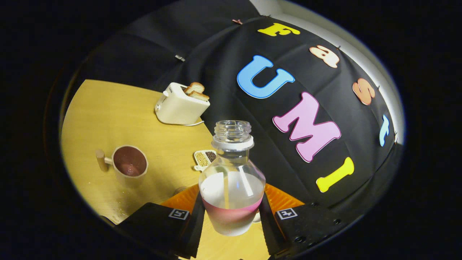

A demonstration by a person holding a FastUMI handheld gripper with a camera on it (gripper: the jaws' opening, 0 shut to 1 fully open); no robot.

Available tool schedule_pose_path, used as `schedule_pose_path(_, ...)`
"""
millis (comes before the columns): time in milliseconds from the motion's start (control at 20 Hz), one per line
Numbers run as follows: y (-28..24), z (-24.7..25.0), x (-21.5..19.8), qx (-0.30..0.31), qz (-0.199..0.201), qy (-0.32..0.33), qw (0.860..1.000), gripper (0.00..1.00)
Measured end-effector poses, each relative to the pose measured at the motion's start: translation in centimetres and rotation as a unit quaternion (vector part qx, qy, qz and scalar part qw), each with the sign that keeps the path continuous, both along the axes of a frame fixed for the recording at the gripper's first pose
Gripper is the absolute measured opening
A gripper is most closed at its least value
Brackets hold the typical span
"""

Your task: Take the bottle from table, then pour the juice into the cup, finally place the bottle on the coaster

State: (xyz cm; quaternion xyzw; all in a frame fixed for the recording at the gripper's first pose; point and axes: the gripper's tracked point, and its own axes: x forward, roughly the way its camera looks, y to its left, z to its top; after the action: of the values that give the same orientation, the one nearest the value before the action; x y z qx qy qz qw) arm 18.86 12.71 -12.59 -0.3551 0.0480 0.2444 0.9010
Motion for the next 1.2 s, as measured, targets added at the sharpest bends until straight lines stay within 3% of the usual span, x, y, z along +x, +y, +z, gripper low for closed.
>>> schedule_pose_path(250,0.1,0.0,0.6,0.128,-0.013,0.051,0.99,0.72)
schedule_pose_path(400,0.1,-0.3,1.4,0.212,-0.026,0.081,0.974,0.72)
schedule_pose_path(750,-0.2,-2.6,6.5,0.341,-0.08,0.125,0.928,0.72)
schedule_pose_path(850,-0.1,-3.5,7.5,0.361,-0.083,0.122,0.921,0.73)
schedule_pose_path(1200,1.0,-8.5,9.4,0.358,-0.083,0.119,0.922,0.73)
